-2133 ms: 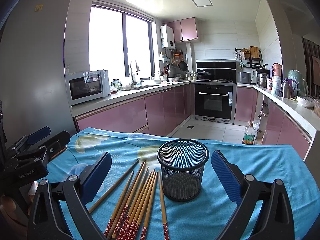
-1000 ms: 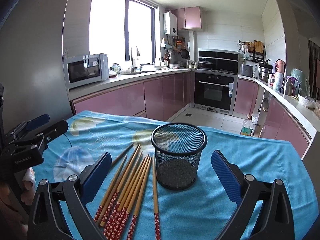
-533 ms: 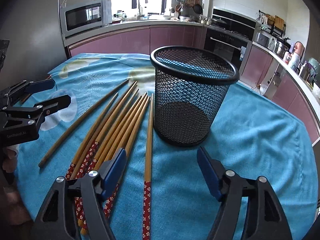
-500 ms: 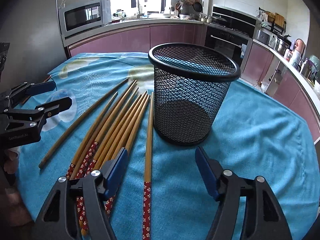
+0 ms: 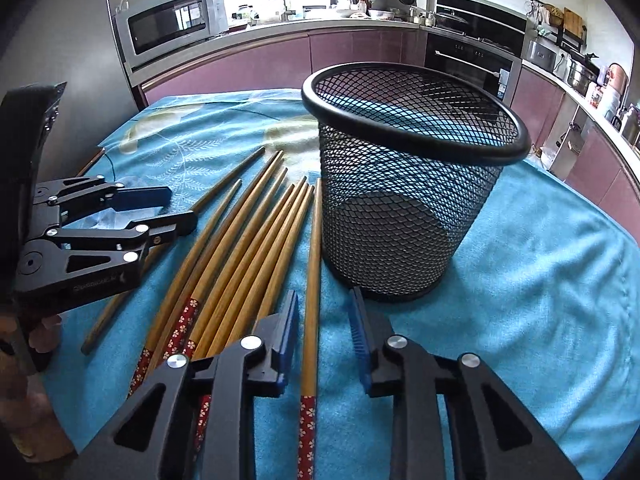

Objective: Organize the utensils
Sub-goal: 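Grasp a wooden chopstick with the left gripper while the right gripper grasps another chopstick, then lift the left gripper's chopstick upright into the mesh cup while the right gripper inserts its chopstick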

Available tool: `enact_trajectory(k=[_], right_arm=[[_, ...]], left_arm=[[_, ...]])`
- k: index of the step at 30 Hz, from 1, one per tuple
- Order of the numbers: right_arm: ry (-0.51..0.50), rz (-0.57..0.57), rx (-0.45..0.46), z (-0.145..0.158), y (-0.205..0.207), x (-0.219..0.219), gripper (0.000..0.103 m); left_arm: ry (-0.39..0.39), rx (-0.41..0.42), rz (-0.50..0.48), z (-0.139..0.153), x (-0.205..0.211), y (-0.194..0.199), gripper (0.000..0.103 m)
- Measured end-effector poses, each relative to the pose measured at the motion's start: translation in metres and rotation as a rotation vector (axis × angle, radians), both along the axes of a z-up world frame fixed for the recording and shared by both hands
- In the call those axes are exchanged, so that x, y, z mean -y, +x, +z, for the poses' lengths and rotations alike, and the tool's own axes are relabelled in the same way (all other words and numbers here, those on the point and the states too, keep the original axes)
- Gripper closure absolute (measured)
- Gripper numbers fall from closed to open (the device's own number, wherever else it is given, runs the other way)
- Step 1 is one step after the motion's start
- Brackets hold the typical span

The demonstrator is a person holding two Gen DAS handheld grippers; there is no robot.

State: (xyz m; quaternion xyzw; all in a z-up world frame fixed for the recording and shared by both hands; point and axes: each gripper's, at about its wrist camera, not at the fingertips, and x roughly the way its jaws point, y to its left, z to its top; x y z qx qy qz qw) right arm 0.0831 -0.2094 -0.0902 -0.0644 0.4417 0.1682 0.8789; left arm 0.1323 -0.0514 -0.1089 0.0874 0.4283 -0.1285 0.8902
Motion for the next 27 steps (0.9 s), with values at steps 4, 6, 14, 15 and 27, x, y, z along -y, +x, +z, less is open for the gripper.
enact_trajectory(k=[4, 6, 14, 15, 27], right_arm=[[0.039, 0.003, -0.02, 0.001, 0.0, 0.0, 0.097], [0.057, 0.003, -0.016, 0.003, -0.003, 0.002, 0.097], [0.166, 0.05, 0.053, 0.033, -0.026, 0.015, 0.097], [0.183, 0.056, 0.069, 0.039, -0.029, 0.017, 0.097], [0.333, 0.052, 0.314, 0.119, -0.047, 0.049, 0.097]], left_arm=[[-0.011, -0.016, -0.019, -0.001, 0.008, 0.007, 0.084], [-0.013, -0.013, -0.027, 0.0, 0.013, 0.006, 0.093], [-0.121, 0.005, -0.006, 0.024, -0.002, -0.005, 0.095], [-0.136, 0.015, -0.008, 0.032, -0.005, -0.007, 0.095], [-0.431, 0.201, -0.119, 0.154, -0.033, -0.057, 0.096]])
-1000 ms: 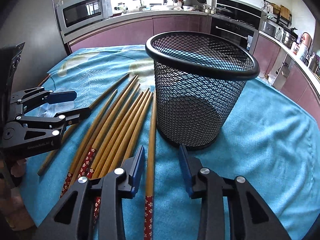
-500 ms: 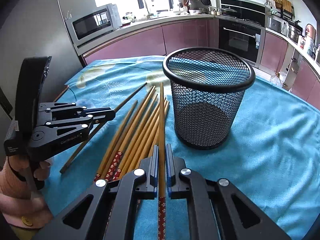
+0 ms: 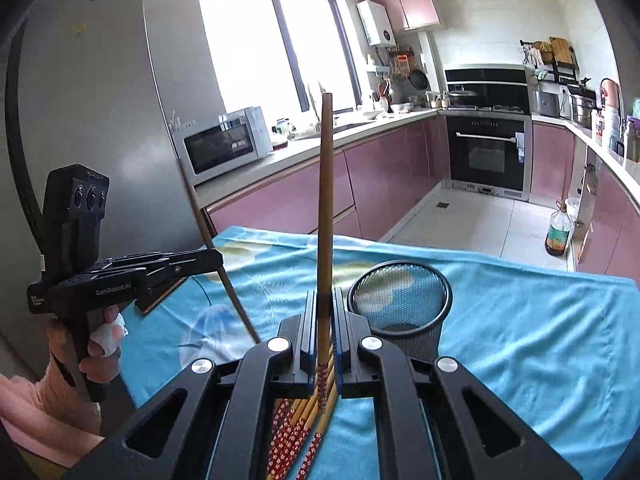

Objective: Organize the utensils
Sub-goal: 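Lift the left gripper's chopstick upright into the mesh cup while the right gripper inserts its chopstick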

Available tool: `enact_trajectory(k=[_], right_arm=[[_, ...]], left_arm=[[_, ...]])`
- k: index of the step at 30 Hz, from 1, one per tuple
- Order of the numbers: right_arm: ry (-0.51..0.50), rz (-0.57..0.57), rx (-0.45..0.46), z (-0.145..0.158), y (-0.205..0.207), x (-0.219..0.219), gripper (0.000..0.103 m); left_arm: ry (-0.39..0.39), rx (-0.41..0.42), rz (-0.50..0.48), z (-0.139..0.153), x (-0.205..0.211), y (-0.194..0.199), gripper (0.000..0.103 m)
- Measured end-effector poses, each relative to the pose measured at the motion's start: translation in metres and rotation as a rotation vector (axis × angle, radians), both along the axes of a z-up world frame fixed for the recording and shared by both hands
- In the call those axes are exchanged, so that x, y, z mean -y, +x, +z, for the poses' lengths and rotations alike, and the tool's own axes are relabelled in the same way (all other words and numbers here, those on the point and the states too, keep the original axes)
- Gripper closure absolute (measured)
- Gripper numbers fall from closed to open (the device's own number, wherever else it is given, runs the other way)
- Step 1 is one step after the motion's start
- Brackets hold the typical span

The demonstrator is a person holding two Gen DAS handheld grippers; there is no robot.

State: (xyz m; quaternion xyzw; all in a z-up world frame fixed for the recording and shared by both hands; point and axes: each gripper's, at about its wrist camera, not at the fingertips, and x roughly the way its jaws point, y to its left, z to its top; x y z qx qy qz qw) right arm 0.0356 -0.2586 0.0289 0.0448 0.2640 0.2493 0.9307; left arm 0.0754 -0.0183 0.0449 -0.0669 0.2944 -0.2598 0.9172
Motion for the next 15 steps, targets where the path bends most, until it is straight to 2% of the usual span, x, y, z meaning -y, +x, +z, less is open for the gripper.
enact_trajectory(k=[2, 5, 8, 15], right_arm=[[-0.001, -0.008, 0.043, 0.012, 0.001, 0.002, 0.097], [0.001, -0.018, 0.087, 0.029, 0.006, 0.007, 0.097], [0.001, -0.035, 0.122, 0.044, 0.012, 0.013, 0.097], [-0.002, -0.078, 0.133, 0.056, 0.032, 0.029, 0.097]], left_arm=[[-0.048, 0.032, -0.018, 0.021, 0.0, -0.005, 0.096], [-0.074, 0.097, -0.018, 0.051, 0.004, -0.006, 0.096], [-0.108, 0.121, -0.046, 0.075, 0.013, -0.002, 0.096], [-0.104, 0.162, -0.076, 0.11, 0.05, 0.007, 0.096]])
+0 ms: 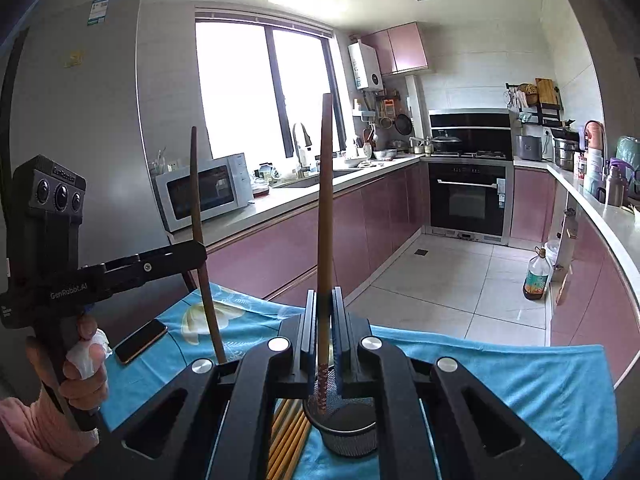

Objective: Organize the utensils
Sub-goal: 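Lift the left gripper's chopstick upright into the mesh cup while the right gripper inserts its chopstick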

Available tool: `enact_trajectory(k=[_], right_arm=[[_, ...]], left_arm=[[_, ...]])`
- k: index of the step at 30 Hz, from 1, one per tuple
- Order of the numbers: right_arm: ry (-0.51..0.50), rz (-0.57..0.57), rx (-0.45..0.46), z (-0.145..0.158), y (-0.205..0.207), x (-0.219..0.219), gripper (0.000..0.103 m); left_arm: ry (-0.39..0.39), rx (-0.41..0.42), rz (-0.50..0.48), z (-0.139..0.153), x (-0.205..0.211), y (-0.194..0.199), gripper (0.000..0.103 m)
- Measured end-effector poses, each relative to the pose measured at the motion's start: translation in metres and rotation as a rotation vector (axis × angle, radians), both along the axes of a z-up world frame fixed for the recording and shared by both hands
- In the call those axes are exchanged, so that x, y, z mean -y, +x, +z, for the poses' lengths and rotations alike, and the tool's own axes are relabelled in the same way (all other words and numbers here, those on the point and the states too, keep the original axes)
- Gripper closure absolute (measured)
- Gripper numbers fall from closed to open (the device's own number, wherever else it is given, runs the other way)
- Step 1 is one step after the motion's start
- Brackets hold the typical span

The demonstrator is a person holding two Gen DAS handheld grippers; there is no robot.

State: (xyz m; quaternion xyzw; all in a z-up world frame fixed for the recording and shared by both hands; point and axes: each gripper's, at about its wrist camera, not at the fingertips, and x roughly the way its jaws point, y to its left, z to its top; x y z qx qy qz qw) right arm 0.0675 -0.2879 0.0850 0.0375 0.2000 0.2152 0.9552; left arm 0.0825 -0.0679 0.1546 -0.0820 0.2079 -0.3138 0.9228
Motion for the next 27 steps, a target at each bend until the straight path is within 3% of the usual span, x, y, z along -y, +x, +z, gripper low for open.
enact_trajectory(k=[9, 20, 25, 27], right_arm=[[-0.026, -0.034, -0.052, -0.019, 0.021, 0.001, 0.097], [-0.099, -0.017, -0.282, -0.075, 0.057, -0.012, 0.096], [-0.115, -0.04, -0.302, -0.078, 0.066, -0.016, 0.094], [-0.116, -0.054, -0.291, -0.076, 0.065, -0.018, 0.086]], left_arm=[[0.02, -0.022, -0.016, -0.003, 0.036, 0.03, 0.096], [0.168, -0.187, -0.049, -0.085, 0.075, 0.082, 0.096], [0.203, -0.251, -0.028, -0.116, 0.084, 0.107, 0.093], [0.199, -0.267, -0.024, -0.124, 0.083, 0.114, 0.093]])
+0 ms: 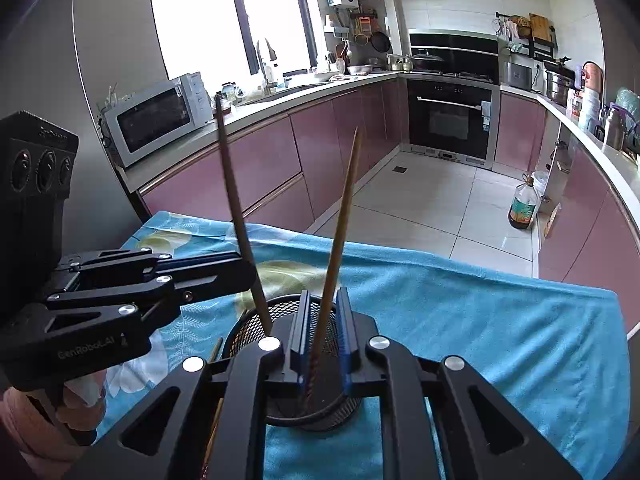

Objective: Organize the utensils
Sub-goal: 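Lift the left gripper's chopstick upright into the mesh cup while the right gripper inserts its chopstick, then open both grippers to release the chopsticks inside the mesh cup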

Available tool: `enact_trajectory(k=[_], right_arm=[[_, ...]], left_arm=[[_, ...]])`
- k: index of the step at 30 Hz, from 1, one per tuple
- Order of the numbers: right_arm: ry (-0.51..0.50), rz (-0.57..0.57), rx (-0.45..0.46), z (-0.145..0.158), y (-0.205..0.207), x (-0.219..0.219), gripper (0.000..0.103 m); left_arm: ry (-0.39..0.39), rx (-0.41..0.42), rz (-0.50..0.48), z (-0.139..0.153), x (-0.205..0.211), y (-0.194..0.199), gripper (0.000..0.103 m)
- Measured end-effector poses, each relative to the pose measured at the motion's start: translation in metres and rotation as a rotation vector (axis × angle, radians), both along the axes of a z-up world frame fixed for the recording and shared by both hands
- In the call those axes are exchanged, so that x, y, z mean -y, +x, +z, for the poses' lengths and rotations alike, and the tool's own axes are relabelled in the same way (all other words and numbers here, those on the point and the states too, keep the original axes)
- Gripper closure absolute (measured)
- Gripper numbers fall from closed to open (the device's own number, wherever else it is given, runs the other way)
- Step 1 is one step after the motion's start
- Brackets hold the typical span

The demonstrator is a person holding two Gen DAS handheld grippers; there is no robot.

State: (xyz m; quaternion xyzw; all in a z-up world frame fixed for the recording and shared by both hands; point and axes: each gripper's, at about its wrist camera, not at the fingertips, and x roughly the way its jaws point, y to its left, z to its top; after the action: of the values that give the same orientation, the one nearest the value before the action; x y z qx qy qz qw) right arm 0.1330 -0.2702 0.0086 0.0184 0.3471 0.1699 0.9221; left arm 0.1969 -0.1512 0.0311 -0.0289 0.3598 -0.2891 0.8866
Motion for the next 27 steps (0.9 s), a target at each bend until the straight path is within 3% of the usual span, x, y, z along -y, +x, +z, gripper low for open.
enact_trajectory(k=[2, 6, 10, 15, 21, 27], right_arm=[[0.01, -0.003, 0.01, 0.001, -0.003, 0.002, 0.083], [0.035, -0.01, 0.037, 0.003, -0.012, 0.007, 0.077], [0.055, 0.007, 0.087, 0.009, -0.033, 0.011, 0.071], [0.043, 0.092, 0.126, 0.009, -0.074, 0.004, 0.062], [0.007, 0.138, -0.004, -0.034, -0.089, -0.013, 0.062], [-0.039, 0.143, -0.115, -0.076, -0.087, -0.037, 0.063]], left_arm=[[0.004, 0.003, 0.015, -0.005, -0.002, 0.002, 0.081], [-0.003, 0.021, 0.043, -0.014, -0.025, -0.008, 0.074], [0.039, 0.101, 0.11, -0.018, -0.05, -0.037, 0.055], [0.12, 0.132, 0.176, -0.028, -0.084, -0.068, 0.048], [0.214, 0.035, 0.2, -0.074, -0.112, -0.09, 0.046], [0.229, -0.075, 0.185, -0.124, -0.117, -0.099, 0.048]])
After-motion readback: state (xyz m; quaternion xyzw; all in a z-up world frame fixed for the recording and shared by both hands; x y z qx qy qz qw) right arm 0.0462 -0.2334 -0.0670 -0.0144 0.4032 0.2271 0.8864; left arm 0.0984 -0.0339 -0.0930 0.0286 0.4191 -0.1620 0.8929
